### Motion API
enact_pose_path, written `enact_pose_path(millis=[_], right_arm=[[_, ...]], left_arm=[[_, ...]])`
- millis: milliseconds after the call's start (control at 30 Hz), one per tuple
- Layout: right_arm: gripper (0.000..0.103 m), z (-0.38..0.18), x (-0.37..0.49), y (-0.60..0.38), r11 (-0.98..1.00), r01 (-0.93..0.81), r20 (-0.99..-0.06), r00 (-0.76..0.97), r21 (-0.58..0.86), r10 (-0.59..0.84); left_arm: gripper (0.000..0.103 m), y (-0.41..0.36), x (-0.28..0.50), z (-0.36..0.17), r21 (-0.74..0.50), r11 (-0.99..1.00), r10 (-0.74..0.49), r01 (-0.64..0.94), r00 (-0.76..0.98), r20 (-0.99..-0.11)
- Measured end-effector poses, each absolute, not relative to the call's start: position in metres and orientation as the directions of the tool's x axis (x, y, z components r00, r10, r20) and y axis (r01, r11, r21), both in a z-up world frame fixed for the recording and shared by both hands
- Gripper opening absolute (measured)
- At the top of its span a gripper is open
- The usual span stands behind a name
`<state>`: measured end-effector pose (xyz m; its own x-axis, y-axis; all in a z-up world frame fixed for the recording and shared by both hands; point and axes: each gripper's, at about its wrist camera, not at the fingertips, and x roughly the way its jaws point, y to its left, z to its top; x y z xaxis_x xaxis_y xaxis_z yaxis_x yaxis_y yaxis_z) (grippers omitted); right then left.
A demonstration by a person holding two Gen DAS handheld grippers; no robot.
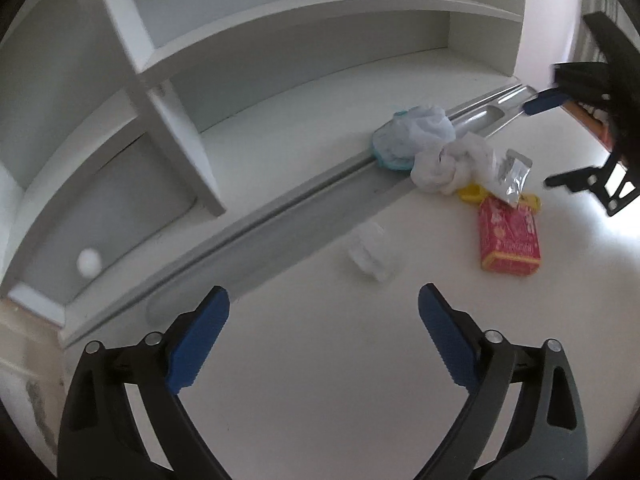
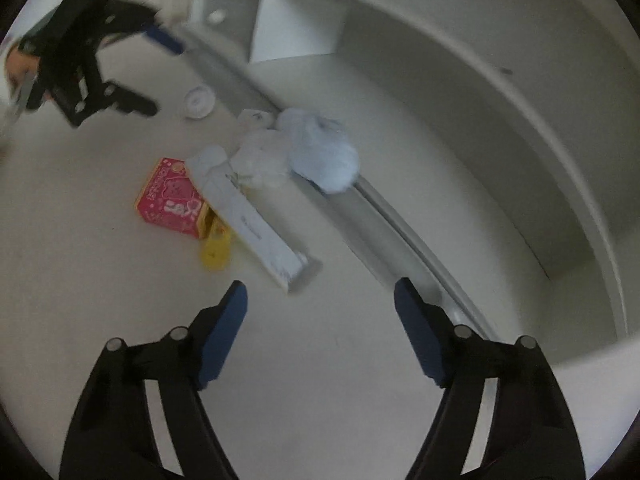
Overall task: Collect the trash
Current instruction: 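Grasp the small white cup with left tool while right tool grasps the white tube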
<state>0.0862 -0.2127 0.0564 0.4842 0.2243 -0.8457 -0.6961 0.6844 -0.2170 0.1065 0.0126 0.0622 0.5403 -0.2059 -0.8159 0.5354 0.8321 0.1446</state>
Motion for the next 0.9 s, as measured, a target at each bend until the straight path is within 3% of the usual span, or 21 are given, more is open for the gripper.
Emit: enact_pose_path(millis=[67,233,267,367,633,733,767,900], right_arm=[[0.073,0.052,0.096,-0.203,0.642,-0.741,-0.862,0.442,-0.196,0.247],[0.061,0.050,0.116,-0.190,0.617,-0.773,-0.873,0.393,-0.145,0.288],[0.059,0.049,0.115,-0.191,0.614,-0.777,-0.872,0.389,-0.138,0.297],[0.051,0.048,0.115,-0.184,0.597,-0.791,-0.870,0.382,-0.134,0.311],[0.051,0.050,0.115,-0.162,0.474,-0.858,-0.890,0.360,-0.198,0.279],[0.039,0.051,0.119,-0.158,0.461,-0.874,-0.905,0.311,-0.153,0.289],[0.034,0.051,0.117,-0.159,0.461,-0.876,-0.907,0.302,-0.142,0.295],[0.028,0.052,0.105,-0.164,0.483,-0.864,-0.905,0.309,-0.139,0.292]], left_arm=[[0.076,0.007,0.114,0.061,0.135,0.818,-0.219,0.560,0.520,-0.826],[0.074,-0.008,0.127,0.056,0.130,0.788,-0.237,0.602,0.492,-0.838],[0.069,-0.010,0.129,0.056,0.125,0.785,-0.243,0.607,0.488,-0.838],[0.038,-0.014,0.134,0.054,0.096,0.780,-0.259,0.618,0.459,-0.850],[0.037,-0.011,0.121,0.052,0.067,0.789,-0.273,0.610,0.447,-0.852],[0.034,-0.010,0.118,0.051,0.055,0.797,-0.279,0.601,0.447,-0.850],[0.029,-0.008,0.118,0.050,0.051,0.799,-0.282,0.600,0.449,-0.848],[0.028,-0.008,0.120,0.049,0.025,0.814,-0.301,0.580,0.459,-0.836]])
